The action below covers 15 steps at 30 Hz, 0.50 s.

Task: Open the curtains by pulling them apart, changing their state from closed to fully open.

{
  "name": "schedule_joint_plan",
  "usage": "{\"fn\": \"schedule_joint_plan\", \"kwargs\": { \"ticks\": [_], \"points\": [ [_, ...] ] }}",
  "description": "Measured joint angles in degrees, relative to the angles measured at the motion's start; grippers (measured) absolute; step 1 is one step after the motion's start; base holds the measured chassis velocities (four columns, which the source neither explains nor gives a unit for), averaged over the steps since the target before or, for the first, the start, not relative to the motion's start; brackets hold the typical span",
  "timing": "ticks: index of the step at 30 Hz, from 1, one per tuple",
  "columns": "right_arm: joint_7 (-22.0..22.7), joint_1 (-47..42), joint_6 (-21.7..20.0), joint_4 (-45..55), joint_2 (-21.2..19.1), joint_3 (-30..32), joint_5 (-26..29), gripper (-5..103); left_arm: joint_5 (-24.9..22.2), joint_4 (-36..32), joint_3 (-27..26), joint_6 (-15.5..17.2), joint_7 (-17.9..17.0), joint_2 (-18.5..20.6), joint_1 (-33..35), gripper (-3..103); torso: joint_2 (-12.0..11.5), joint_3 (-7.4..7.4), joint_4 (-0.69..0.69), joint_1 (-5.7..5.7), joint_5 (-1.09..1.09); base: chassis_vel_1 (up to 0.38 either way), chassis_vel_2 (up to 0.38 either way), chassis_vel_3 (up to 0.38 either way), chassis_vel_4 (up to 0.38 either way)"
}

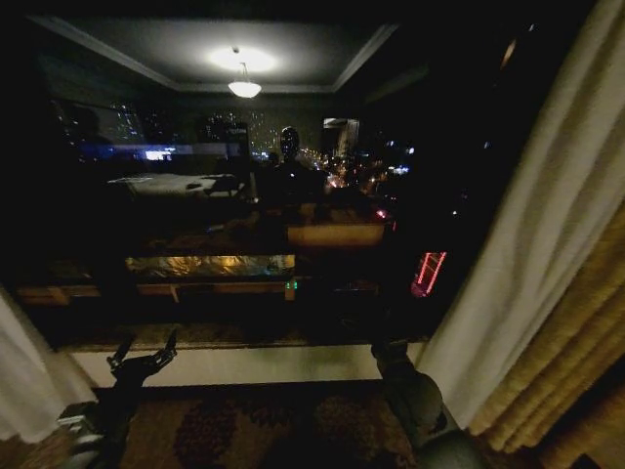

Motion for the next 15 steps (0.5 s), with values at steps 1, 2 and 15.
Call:
{"fn": "schedule_joint_plan", "kwargs": {
  "ticks": [1,2,15],
  "points": [
    [0.0,0.01,0.01,-0.07,0.04,-0.02,-0.01,100,-0.06,0.12,-0.01,0.0,0.03,0.05,0.0,100,0.0,-0.01,-0.01,0.0,-0.02,0.307,0.349,-0.303,-0.36],
    [0.0,0.01,0.01,-0.07,0.04,-0.02,-0.01,100,-0.06,0.12,-0.01,0.0,0.03,0.05,0.0,100,0.0,-0.01,-0.01,0.0,-0.02,0.307,0.349,-0.303,-0.36],
    [-0.05,0.31,0.14,-1.1,0.51,-0.22,-0.22,100,-0.61,0.92,-0.19,-0.13,0.17,0.78,-0.11,100,0.01,-0.01,0.0,-0.02,0.0,0.361,0.355,-0.366,-0.35]
  ]
}}
